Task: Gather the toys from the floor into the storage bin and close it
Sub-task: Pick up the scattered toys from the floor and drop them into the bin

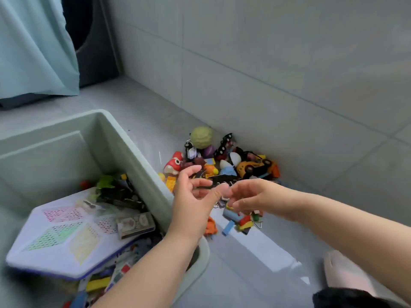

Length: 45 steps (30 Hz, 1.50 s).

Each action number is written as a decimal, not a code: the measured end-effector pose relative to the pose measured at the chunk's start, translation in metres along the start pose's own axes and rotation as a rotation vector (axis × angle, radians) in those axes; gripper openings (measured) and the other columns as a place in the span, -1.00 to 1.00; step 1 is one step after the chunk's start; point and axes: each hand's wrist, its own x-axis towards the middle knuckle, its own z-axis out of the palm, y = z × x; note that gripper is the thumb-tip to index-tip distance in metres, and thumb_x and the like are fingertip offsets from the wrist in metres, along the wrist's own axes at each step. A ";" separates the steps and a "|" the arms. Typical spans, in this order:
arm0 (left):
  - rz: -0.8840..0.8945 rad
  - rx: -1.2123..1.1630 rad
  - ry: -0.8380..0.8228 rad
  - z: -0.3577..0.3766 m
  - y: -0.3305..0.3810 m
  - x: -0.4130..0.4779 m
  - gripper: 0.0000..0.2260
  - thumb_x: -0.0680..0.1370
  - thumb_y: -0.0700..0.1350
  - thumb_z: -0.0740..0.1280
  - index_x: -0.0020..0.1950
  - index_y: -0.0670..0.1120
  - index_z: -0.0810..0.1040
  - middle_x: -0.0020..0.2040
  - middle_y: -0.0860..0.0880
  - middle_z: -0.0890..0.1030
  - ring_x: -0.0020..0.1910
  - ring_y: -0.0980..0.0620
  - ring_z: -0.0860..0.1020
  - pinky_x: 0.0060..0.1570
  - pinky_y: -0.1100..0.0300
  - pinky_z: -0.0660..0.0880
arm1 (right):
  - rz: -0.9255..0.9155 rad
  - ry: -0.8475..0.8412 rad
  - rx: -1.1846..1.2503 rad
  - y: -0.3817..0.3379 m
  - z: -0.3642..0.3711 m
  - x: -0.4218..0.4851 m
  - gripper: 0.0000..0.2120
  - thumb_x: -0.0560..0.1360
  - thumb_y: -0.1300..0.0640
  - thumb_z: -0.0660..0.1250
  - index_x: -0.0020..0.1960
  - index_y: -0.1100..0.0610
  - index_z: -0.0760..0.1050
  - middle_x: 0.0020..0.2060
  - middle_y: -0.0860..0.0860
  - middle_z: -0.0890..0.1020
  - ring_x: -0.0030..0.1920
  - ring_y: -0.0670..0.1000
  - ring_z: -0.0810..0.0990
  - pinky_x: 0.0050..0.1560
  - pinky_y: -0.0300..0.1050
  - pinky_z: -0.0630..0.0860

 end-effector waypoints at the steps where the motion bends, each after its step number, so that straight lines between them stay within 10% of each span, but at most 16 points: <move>1: -0.006 -0.016 -0.016 0.024 -0.005 0.012 -0.53 0.32 -0.05 0.55 0.09 0.16 0.38 -0.05 -0.04 0.56 -0.05 0.03 0.57 -0.11 0.28 0.45 | 0.023 0.032 -0.021 0.023 -0.020 0.005 -0.83 0.48 0.20 0.36 0.03 0.00 0.53 -0.09 0.01 0.61 -0.13 -0.09 0.60 -0.05 -0.11 0.56; 8: -0.288 -0.064 0.084 0.155 -0.065 0.095 -0.49 0.43 -0.03 0.45 0.27 0.06 0.27 0.06 -0.03 0.56 -0.05 0.13 0.51 -0.26 0.36 0.33 | 0.070 0.442 -0.423 0.164 -0.152 0.117 -0.46 0.43 0.12 0.38 0.36 0.02 0.30 0.25 0.08 0.40 0.17 0.06 0.44 0.14 -0.11 0.43; 13: -0.412 -0.060 0.257 0.204 -0.106 0.143 -0.36 0.43 -0.06 0.45 0.41 0.05 0.20 0.09 -0.04 0.56 -0.02 0.02 0.51 -0.12 0.23 0.42 | 0.072 0.286 -0.638 0.216 -0.194 0.203 -0.31 0.41 -0.01 0.40 0.44 -0.15 0.15 0.42 0.15 0.20 0.40 0.22 0.20 0.40 0.08 0.21; 16: -0.436 -0.030 0.288 0.220 -0.113 0.167 -0.35 0.44 -0.12 0.45 0.43 0.08 0.19 0.12 -0.01 0.52 -0.03 0.11 0.50 -0.17 0.30 0.39 | 0.027 0.182 -0.755 0.224 -0.202 0.224 -0.41 0.41 -0.02 0.41 0.39 -0.07 0.29 0.36 0.14 0.30 0.35 0.23 0.26 0.33 0.01 0.25; 23: -0.431 0.229 0.190 0.232 -0.102 0.176 -0.21 0.40 -0.17 0.49 0.44 0.25 0.11 0.37 0.13 0.18 0.35 0.10 0.25 0.40 0.04 0.26 | -0.172 0.398 -0.556 0.222 -0.214 0.178 -0.53 0.38 0.14 0.46 0.27 0.01 0.48 0.32 0.09 0.37 0.29 0.20 0.35 0.23 0.14 0.41; 29: -0.212 0.311 0.151 0.219 -0.064 0.170 -0.26 0.34 -0.16 0.53 0.21 0.40 0.16 0.29 0.06 0.33 0.22 0.07 0.43 0.26 0.13 0.43 | -0.473 0.518 -0.486 0.161 -0.211 0.144 -0.50 0.24 0.27 0.55 0.14 0.04 0.56 0.16 0.15 0.50 0.14 0.22 0.46 0.01 0.04 0.49; 34: -0.009 0.323 0.356 0.173 -0.020 0.142 -0.41 0.32 -0.09 0.54 0.07 0.34 0.24 0.16 0.08 0.42 0.08 0.14 0.49 0.05 0.36 0.44 | -0.643 0.355 -0.168 0.087 -0.204 0.126 -0.30 0.30 0.22 0.51 0.16 -0.30 0.19 0.04 -0.36 0.41 0.04 -0.47 0.43 -0.02 -0.60 0.33; 45: 0.158 0.212 0.817 0.029 0.055 -0.060 -0.46 0.28 -0.16 0.56 0.06 0.16 0.33 -0.10 0.16 0.60 -0.15 0.34 0.56 -0.17 0.55 0.41 | -0.810 -0.181 -0.075 -0.032 -0.078 0.035 -0.23 0.30 0.05 0.44 0.39 -0.14 0.12 0.26 -0.17 0.44 0.25 -0.22 0.46 0.23 -0.36 0.40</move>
